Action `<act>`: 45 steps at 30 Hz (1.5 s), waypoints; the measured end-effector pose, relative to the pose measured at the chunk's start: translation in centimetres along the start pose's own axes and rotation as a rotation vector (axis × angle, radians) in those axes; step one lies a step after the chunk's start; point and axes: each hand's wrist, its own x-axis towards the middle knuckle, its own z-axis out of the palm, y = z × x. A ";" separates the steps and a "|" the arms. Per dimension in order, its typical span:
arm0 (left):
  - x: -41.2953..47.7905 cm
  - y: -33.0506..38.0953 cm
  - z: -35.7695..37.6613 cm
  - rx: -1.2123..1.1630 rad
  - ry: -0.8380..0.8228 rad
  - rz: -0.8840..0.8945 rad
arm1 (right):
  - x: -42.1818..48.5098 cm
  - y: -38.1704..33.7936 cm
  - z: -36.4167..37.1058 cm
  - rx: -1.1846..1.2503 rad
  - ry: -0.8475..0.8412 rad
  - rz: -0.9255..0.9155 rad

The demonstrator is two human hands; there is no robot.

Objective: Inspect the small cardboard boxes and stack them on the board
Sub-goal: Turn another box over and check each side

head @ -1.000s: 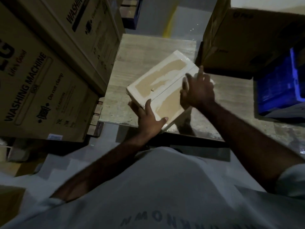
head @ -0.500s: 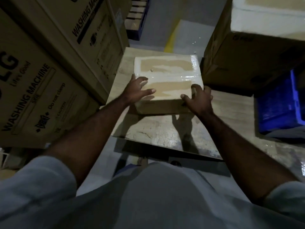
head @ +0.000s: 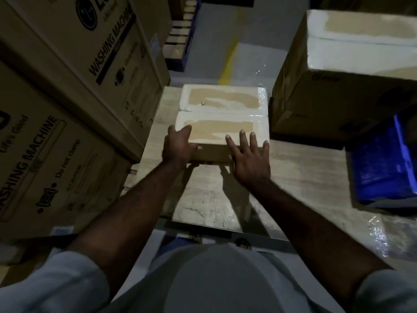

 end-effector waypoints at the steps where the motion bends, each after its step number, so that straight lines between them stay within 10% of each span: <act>1: 1.2 0.4 0.0 -0.008 0.001 0.021 | 1.2 0.5 -0.2 -0.001 -0.002 0.008; 22: 12.2 5.2 1.0 0.116 -0.382 0.121 | 12.9 7.7 -2.5 0.002 -0.097 0.089; 45: -8.5 4.6 7.4 0.369 -0.439 0.196 | -5.1 2.9 0.8 0.032 -0.161 0.042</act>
